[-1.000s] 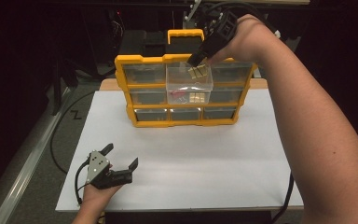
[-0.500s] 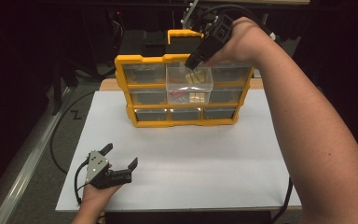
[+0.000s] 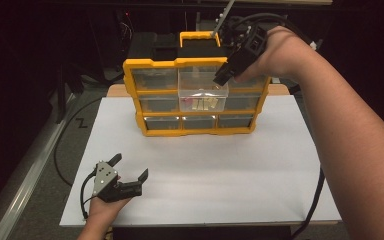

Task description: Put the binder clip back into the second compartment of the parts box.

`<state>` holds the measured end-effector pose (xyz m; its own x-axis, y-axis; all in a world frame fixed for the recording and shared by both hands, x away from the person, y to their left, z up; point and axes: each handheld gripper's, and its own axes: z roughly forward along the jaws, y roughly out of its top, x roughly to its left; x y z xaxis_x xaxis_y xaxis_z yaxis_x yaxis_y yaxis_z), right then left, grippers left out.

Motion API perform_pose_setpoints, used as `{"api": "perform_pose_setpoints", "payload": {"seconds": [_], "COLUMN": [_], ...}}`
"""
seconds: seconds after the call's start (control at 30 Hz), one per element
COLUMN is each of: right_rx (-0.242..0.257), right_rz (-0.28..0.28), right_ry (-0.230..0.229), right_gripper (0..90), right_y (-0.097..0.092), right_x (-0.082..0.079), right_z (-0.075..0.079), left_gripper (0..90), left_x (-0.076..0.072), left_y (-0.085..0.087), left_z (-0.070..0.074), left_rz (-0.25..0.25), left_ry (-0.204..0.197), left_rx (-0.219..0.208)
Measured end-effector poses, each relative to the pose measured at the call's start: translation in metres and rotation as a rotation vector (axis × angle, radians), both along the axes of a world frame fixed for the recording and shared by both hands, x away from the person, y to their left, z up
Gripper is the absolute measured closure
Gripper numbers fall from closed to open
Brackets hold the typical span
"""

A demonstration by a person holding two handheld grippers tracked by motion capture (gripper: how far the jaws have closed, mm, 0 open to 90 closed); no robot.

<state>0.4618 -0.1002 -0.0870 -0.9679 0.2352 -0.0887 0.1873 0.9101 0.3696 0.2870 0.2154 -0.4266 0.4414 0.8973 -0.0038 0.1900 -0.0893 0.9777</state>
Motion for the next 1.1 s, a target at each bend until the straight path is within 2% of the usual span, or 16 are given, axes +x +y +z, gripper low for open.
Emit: {"api": "perform_pose_setpoints", "payload": {"seconds": [0.23, 0.7, 0.87, 1.1], "right_rx": [-0.01, -0.056, -0.075, -0.099], "right_rz": [-0.018, -0.059, -0.054, -0.04], "right_ry": [0.002, 0.027, 0.029, 0.055], "right_gripper": [72.5, 57.1, 51.1, 44.5], "right_y": [-0.017, -0.042, -0.044, -0.043], "right_x": [-0.006, -0.023, -0.029, -0.035], "right_z": [-0.006, -0.036, -0.052, -0.079], "left_gripper": [0.3, 0.3, 0.3, 0.3], "left_x": [0.0, 0.001, 0.001, 0.0], "left_y": [0.0, -0.003, -0.003, -0.003], "left_z": [0.0, -0.001, -0.001, 0.0], "left_rz": [0.0, -0.007, -0.009, -0.007], "left_ry": [0.004, 0.002, 0.005, 0.003], "left_rx": [0.007, 0.017, 0.008, 0.005]}}
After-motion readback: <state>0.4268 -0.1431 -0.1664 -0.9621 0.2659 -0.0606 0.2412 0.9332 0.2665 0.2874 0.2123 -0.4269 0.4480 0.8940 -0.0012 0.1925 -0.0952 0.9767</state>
